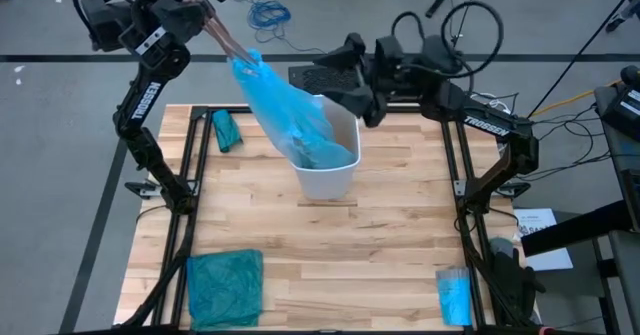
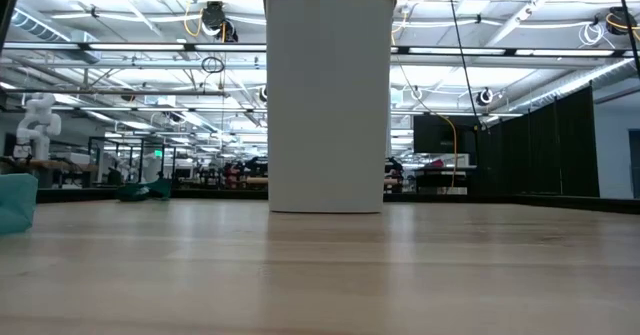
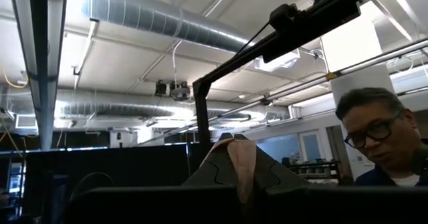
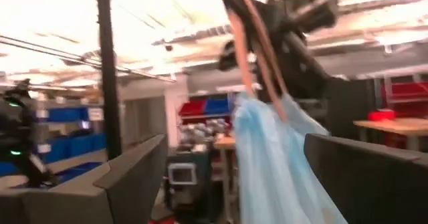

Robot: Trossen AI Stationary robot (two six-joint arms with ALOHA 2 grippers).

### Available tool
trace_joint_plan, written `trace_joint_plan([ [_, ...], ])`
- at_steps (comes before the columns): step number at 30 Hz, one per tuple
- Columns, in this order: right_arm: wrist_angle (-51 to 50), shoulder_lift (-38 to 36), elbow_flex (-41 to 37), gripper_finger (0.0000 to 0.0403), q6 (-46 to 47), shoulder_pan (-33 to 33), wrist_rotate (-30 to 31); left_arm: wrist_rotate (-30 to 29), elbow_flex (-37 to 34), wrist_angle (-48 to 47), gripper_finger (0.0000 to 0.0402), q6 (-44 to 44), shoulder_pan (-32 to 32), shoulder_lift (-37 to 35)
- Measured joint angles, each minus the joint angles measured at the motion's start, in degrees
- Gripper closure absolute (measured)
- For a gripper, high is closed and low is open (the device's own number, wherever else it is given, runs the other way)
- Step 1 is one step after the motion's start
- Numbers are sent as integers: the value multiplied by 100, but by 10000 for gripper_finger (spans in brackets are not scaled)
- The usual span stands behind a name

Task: Place trash/remove bag and relplace
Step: Remove the blue trash bag from the white trash bin

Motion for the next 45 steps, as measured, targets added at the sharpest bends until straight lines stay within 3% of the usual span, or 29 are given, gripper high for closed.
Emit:
trace_joint_plan([
  [2,-185,0,0,57,120,-9,-208,2,0,-5,402,-2,0,27],
  [6,-1474,11,-3,57,-41,34,-177,2,-4,-30,402,-3,0,58],
  [13,-2741,164,-9,57,-418,457,214,8,-4,1,402,-144,2,52],
  [45,-2724,181,-11,57,-497,526,320,31,-2,2,402,-144,0,53],
])
